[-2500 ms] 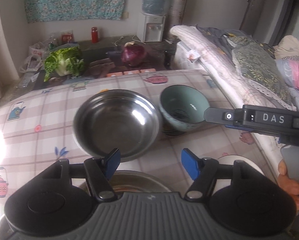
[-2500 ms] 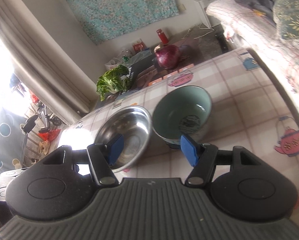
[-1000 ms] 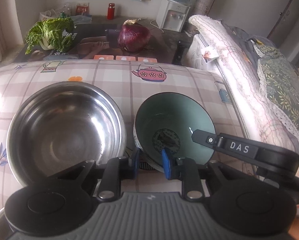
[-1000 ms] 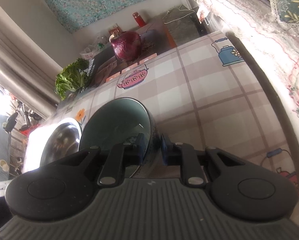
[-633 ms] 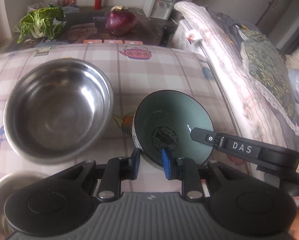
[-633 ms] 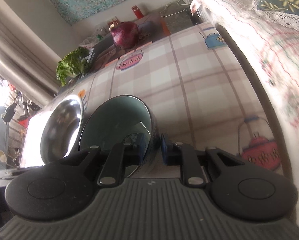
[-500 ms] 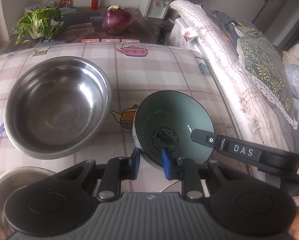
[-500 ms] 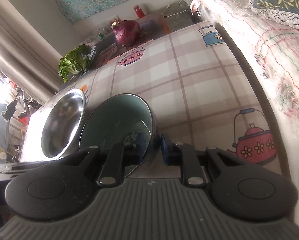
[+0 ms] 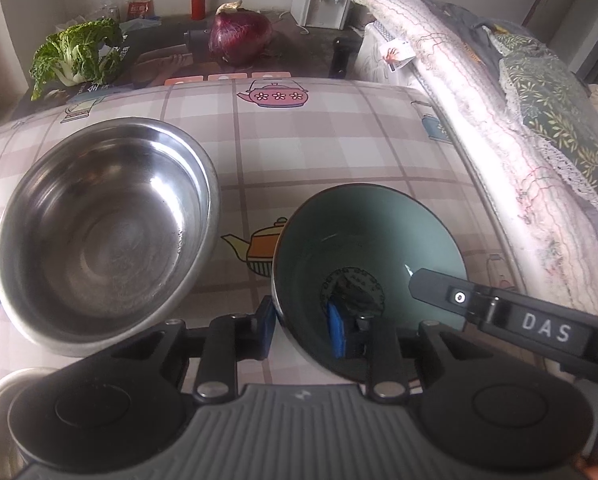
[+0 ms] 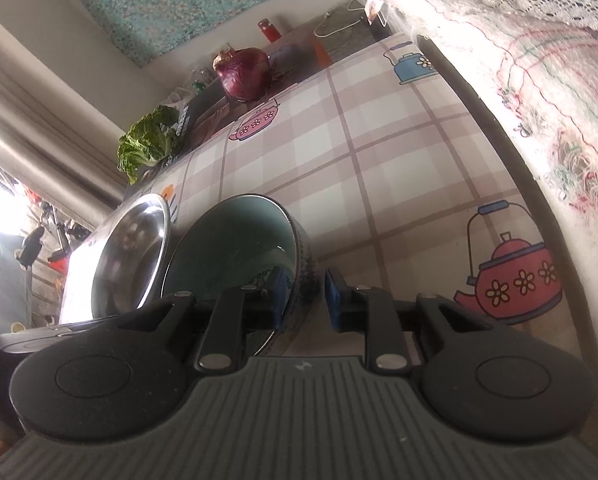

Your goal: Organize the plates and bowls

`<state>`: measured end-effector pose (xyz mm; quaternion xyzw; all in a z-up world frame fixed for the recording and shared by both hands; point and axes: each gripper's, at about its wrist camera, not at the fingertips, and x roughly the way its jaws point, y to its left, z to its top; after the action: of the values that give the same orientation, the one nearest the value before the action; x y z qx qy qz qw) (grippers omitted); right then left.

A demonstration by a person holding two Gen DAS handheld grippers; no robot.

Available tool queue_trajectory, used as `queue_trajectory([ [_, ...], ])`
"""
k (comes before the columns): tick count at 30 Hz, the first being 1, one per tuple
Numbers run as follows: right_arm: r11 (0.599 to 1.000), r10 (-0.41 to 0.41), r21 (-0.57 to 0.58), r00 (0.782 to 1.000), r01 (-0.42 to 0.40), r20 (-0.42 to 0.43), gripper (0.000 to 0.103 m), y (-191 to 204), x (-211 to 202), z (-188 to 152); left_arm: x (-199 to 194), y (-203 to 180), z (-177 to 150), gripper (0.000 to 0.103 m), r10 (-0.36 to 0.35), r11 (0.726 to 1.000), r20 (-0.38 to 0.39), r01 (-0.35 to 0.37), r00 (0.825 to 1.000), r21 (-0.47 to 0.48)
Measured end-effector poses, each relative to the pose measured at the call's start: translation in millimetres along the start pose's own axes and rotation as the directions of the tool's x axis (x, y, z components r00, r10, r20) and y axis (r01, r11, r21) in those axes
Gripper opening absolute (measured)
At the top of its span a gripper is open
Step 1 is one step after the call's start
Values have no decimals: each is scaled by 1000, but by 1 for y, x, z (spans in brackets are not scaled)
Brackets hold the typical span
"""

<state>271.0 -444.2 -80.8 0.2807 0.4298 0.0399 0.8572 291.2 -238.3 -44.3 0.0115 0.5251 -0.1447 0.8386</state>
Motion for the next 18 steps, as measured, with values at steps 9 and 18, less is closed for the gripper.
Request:
queue_trajectory([
  [9, 1000, -10, -21, 1000, 10, 14, 16, 2, 3, 4, -9, -4, -12, 29, -13, 999, -6, 13, 1000, 37],
  [18, 999, -33, -43, 999, 34, 25, 23, 6, -5, 1, -6, -5, -8, 29, 20, 999, 7, -20, 1000, 47],
])
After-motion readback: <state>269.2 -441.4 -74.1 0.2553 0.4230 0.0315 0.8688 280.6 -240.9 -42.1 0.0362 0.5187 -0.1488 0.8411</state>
